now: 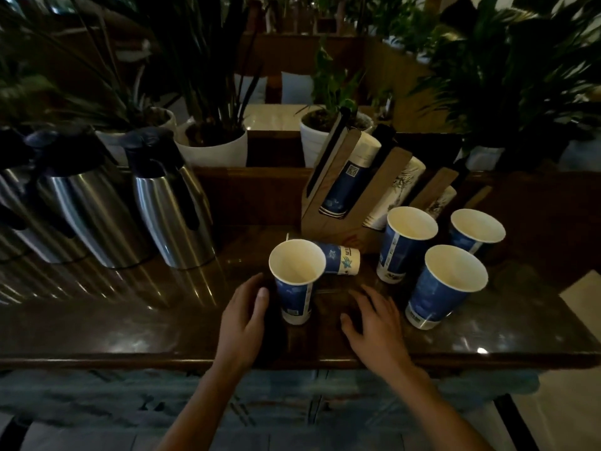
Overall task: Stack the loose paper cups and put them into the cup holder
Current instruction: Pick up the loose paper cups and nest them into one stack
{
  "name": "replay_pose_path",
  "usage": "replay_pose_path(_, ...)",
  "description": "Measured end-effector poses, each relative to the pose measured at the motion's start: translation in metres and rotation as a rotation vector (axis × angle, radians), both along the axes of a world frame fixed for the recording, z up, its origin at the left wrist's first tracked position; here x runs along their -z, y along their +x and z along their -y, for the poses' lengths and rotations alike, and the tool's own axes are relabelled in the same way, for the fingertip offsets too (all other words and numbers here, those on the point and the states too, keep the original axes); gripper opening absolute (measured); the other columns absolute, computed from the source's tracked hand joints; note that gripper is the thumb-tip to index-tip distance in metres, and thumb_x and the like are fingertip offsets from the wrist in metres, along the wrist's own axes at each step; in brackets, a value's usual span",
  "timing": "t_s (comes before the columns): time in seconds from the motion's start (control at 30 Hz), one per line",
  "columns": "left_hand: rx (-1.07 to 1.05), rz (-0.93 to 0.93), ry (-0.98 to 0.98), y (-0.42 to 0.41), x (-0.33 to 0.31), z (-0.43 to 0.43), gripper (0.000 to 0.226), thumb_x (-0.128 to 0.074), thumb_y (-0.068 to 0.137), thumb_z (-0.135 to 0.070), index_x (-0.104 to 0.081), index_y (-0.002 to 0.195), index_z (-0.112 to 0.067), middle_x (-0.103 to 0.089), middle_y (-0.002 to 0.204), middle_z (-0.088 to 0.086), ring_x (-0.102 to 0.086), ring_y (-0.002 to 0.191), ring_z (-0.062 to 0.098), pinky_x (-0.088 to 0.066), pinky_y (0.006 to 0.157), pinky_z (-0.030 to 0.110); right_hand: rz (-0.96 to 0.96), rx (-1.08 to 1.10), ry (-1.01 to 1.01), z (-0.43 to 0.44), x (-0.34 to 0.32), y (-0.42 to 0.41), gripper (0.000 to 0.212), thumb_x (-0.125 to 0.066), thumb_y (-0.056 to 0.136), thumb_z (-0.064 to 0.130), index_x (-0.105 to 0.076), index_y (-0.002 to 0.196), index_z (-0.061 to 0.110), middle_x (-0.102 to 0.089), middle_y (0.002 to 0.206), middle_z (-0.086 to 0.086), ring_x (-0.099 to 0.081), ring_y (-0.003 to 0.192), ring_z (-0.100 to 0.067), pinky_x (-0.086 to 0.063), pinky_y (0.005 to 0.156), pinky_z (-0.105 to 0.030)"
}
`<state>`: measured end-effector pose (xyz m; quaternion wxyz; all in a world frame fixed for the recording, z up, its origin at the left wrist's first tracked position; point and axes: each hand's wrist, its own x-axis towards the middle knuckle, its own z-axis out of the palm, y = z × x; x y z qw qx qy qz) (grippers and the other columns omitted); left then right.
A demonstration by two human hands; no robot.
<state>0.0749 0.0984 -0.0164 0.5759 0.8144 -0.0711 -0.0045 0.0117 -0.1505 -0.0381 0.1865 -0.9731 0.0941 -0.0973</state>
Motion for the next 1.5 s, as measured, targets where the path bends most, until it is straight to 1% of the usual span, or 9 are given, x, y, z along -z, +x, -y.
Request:
replay_pose_path(0.17, 0.095, 0.098, -0.099, 0.004, -0.008, 0.018, 0.073, -0.064, 0.080, -0.070, -0.037, 0.145, -0.048, -0.050, 0.134, -0.037, -0.050, 0.126, -0.017, -0.051, 0.102, 0.024, 0.207, -0.042, 0.066, -0.014, -0.030, 0.028, 0.060, -0.069, 0.089, 0.033, -0.048, 0.143, 0.019, -0.046, 0.149, -0.006, -0.042, 0.138, -0.025, -0.035, 0.115, -0.039)
replay_pose_path(0.3, 0.119, 0.181, -0.124, 0.005, -0.011, 0.034, 0.098, -0.082, 0.067, -0.073, -0.037, 0.149, -0.041, -0.049, 0.139, -0.039, -0.050, 0.133, -0.011, -0.044, 0.101, 0.005, 0.159, -0.157, 0.060, -0.019, -0.048, 0.056, 0.073, -0.071, 0.087, 0.037, -0.039, 0.151, 0.021, -0.036, 0.156, -0.005, -0.031, 0.145, -0.025, -0.028, 0.120, -0.040)
replay_pose_path(0.5, 0.088, 0.149, -0.218, 0.008, -0.015, 0.051, 0.103, -0.091, 0.060, -0.063, -0.036, 0.145, -0.044, -0.054, 0.137, -0.030, -0.052, 0.130, -0.010, -0.046, 0.100, 0.006, 0.055, -0.307, 0.015, -0.022, -0.061, 0.092, 0.090, -0.076, 0.082, 0.041, -0.027, 0.156, 0.025, -0.026, 0.160, -0.008, -0.019, 0.148, -0.026, -0.012, 0.115, -0.033)
replay_pose_path(0.6, 0.066, 0.147, -0.221, 0.013, -0.012, 0.052, 0.096, -0.092, 0.061, -0.056, -0.037, 0.139, -0.052, -0.054, 0.134, -0.033, -0.051, 0.128, -0.014, -0.046, 0.096, 0.003, 0.075, -0.297, 0.041, -0.025, -0.058, 0.100, 0.089, -0.078, 0.082, 0.035, -0.029, 0.156, 0.023, -0.030, 0.157, -0.012, -0.024, 0.146, -0.030, -0.017, 0.115, -0.036)
replay_pose_path(0.73, 0.060, 0.181, -0.223, 0.016, -0.008, 0.046, 0.091, -0.090, 0.060, -0.066, -0.033, 0.131, -0.069, -0.053, 0.133, -0.037, -0.052, 0.127, -0.014, -0.045, 0.095, 0.001, 0.030, -0.278, 0.006, -0.028, -0.047, 0.107, 0.090, -0.076, 0.082, 0.038, -0.027, 0.156, 0.020, -0.033, 0.154, -0.015, -0.026, 0.144, -0.031, -0.017, 0.119, -0.043)
replay_pose_path(1.1, 0.066, 0.200, -0.201, 0.023, -0.006, 0.035, 0.090, -0.087, 0.065, -0.068, -0.033, 0.136, -0.061, -0.055, 0.136, -0.027, -0.056, 0.129, -0.003, -0.049, 0.102, 0.013, -0.076, -0.172, -0.103, -0.023, -0.046, 0.125, 0.094, -0.077, 0.068, 0.056, -0.034, 0.146, 0.026, -0.049, 0.142, -0.004, -0.043, 0.132, -0.027, -0.029, 0.109, -0.041)
replay_pose_path(1.2, 0.045, 0.203, -0.182, 0.025, -0.004, 0.028, 0.090, -0.087, 0.066, -0.068, -0.031, 0.136, -0.062, -0.054, 0.134, -0.033, -0.055, 0.128, -0.008, -0.046, 0.098, 0.005, -0.014, -0.093, 0.121, -0.020, -0.054, 0.123, 0.100, -0.076, 0.058, 0.067, -0.034, 0.142, 0.033, -0.052, 0.142, 0.000, -0.049, 0.127, -0.021, -0.040, 0.104, -0.041)
replay_pose_path(1.33, 0.035, 0.195, -0.177, 0.027, -0.002, 0.024, 0.089, -0.085, 0.062, -0.073, -0.029, 0.131, -0.072, -0.051, 0.132, -0.041, -0.052, 0.127, -0.015, -0.045, 0.095, 0.001, 0.236, 0.001, 0.590, -0.018, -0.071, 0.114, 0.087, -0.085, 0.053, 0.065, -0.041, 0.126, 0.048, -0.053, 0.114, 0.034, -0.054, 0.097, 0.012, -0.042, 0.072, -0.009)
replay_pose_path(1.5, 0.043, 0.180, -0.196, 0.027, -0.004, 0.025, 0.088, -0.082, 0.058, -0.079, -0.026, 0.126, -0.079, -0.048, 0.129, -0.047, -0.050, 0.125, -0.020, -0.044, 0.090, -0.002, 0.437, 0.001, 0.775, -0.018, -0.107, 0.108, 0.067, -0.086, 0.058, 0.047, -0.046, 0.110, 0.060, -0.063, 0.102, 0.030, -0.064, 0.091, 0.006, -0.050, 0.065, -0.015)
